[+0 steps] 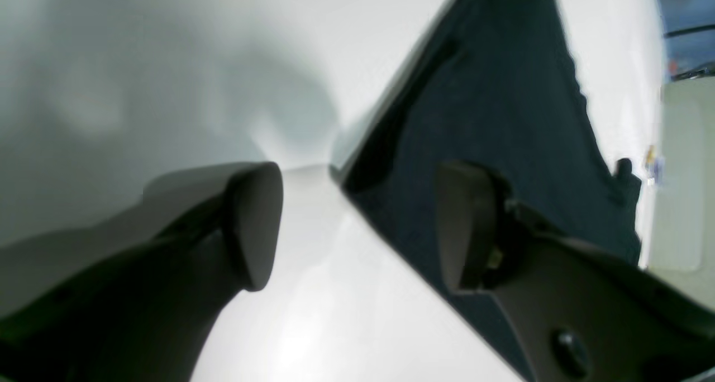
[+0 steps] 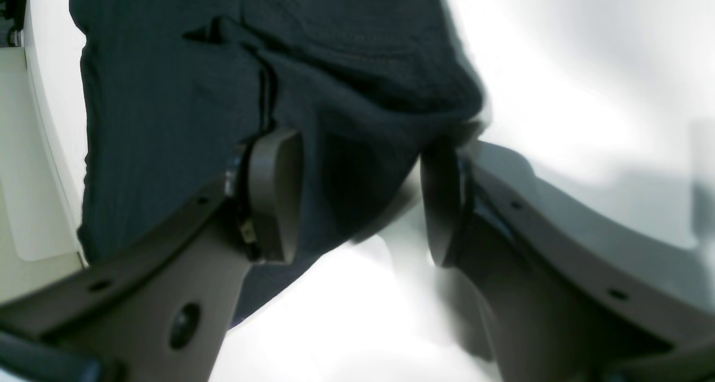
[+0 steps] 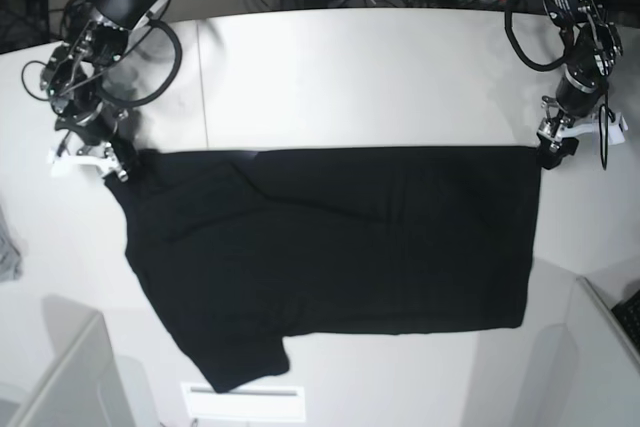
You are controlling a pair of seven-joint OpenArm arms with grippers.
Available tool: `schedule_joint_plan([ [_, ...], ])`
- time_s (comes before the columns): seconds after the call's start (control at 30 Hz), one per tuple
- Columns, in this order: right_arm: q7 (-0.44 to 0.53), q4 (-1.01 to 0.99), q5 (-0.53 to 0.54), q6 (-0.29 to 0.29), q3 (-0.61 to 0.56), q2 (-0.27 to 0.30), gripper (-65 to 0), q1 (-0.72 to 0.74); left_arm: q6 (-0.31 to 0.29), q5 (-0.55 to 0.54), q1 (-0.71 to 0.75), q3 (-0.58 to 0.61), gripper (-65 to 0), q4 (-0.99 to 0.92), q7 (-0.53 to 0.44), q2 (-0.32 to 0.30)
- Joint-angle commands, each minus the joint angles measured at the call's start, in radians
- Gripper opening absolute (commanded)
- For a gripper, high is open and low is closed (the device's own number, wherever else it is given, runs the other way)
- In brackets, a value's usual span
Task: Fold the T-shirt properly
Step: 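Regrasp the shoulder edges with both grippers and drag the shirt toward the robot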
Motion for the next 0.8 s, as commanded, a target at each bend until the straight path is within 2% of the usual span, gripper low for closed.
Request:
schedule_joint_plan([
  [0.0, -0.021, 0.002, -0.015, -0.010, -0.004, 0.004, -32.9, 0.012, -0.010, -0.013, -0.019, -0.005, -23.7, -0.003, -0.007, -0.017],
  [0.27, -0.018, -0.081, -0.019, -0.010, -0.002, 0.006, -33.5, 0.048, -0.010, -0.013, -0.094, 0.074, -23.9, -0.114, -0.007, -0.023],
  [0.47, -0.018, -0.081, -0.019, -0.010, -0.004, 0.006, -33.8, 0.047, -0.010, -0.013, -0.108, 0.074, -24.4, -0.171, -0.007, -0.023],
  [0.5, -0.017, -0.081, -0.021, -0.010, -0.002, 0.006, -33.8, 0.047, -0.010, -0.013, -0.108, 0.074, -26.0, -0.174, -0.007, -0.024],
  [0.57, 0.000, -0.081, -0.021, -0.010, 0.001, 0.006, -36.3, 0.044, -0.010, -0.013, -0.108, 0.074, -35.9, -0.177, -0.007, -0.024],
  [0.7, 0.036, -0.081, -0.021, -0.010, -0.004, 0.006, -54.5, 0.035, -0.010, -0.004, -0.108, 0.075, -65.0, -0.177, -0.007, -0.024],
  [0.77, 0.036, -0.081, -0.021, -0.010, -0.002, 0.006, -63.2, 0.035, -0.010, 0.029, -0.108, 0.075, -65.0, -0.171, -0.005, -0.024],
])
